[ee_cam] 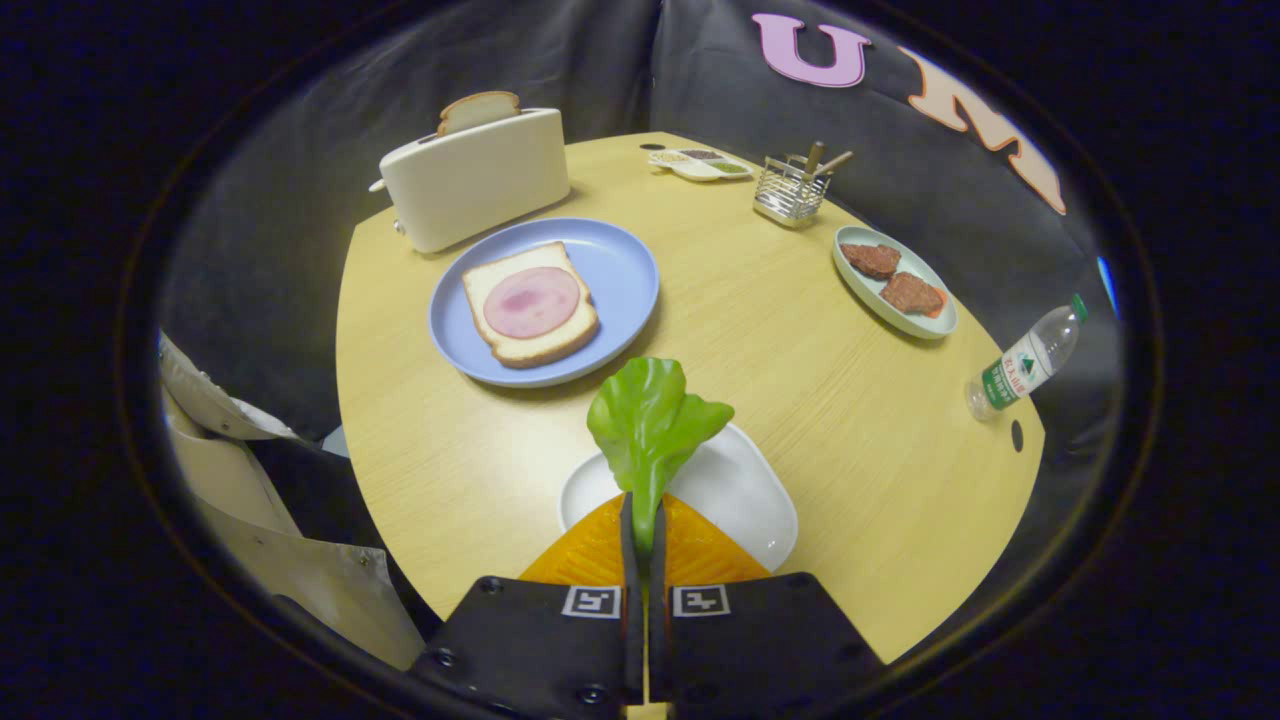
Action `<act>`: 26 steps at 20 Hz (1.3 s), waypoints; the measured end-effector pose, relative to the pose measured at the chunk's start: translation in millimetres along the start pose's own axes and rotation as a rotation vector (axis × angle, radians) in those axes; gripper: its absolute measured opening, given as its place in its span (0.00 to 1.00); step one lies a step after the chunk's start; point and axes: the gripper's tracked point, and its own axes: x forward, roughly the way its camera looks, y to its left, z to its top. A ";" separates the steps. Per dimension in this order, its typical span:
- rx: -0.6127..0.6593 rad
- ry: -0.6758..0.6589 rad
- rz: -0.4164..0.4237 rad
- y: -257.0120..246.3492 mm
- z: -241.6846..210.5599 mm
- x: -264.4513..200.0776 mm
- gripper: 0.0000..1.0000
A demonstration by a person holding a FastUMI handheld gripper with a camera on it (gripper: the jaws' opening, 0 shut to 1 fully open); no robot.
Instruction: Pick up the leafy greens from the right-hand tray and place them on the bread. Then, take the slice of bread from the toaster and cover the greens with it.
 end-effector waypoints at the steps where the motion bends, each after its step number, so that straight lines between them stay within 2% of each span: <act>1: -0.001 -0.004 -0.004 1.8 4.0 -2.3 0.05; 3: -0.003 -0.008 0.010 12.9 10.8 -6.7 0.08; 13: -0.031 -0.047 0.037 51.5 54.6 -7.7 0.08; 26: -0.090 -0.064 0.098 95.7 105.9 24.0 0.08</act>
